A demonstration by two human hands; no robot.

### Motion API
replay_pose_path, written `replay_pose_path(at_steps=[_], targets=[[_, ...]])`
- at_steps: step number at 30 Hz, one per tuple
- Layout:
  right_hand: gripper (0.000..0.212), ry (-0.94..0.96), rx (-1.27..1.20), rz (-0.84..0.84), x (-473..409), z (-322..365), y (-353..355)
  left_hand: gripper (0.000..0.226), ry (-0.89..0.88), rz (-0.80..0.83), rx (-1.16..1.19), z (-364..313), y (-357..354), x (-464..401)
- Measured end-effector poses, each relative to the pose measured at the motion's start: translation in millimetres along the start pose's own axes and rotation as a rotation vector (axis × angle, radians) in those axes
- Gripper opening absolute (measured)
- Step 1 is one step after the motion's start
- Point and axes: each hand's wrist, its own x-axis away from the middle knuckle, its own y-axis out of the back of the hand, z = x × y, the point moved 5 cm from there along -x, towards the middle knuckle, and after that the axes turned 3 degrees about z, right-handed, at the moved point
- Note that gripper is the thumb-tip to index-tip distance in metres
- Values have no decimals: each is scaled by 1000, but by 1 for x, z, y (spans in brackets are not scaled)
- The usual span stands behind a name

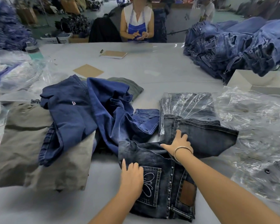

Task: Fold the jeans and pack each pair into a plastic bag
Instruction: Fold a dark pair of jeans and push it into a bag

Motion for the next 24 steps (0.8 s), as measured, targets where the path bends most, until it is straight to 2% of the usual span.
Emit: replay_pose_path(at_steps=[3, 6, 9, 14, 17, 20, 23, 24], targets=[[119, -7, 33, 26, -9, 9, -3, 61, -79, -25, 192, -27, -6, 7], [127, -24, 78, 4, -13, 10, -8, 74, -332, 128, 218, -70, -20, 13], [117, 7, 153, -67, -17, 6, -10, 65, -421, 173, 99, -84, -34, 12], [93, 63, 132, -73, -26, -7, -8, 75, -389, 210, 31, -83, -43, 2], [88, 89, -20, -34, -30, -20, 1, 85, -391, 210, 43, -83, -45, 0], [84, 97, -377, -51, -24, -45, 14, 97, -393, 173, 24, -83, -49, -4], [64, 108, -641, -145, -9, -86, 23, 92, -425, 122, 66, -81, -33, 2], [58, 86, -725, -169, -2, -102, 23, 84, -427, 2, 43, -78, -25, 5]])
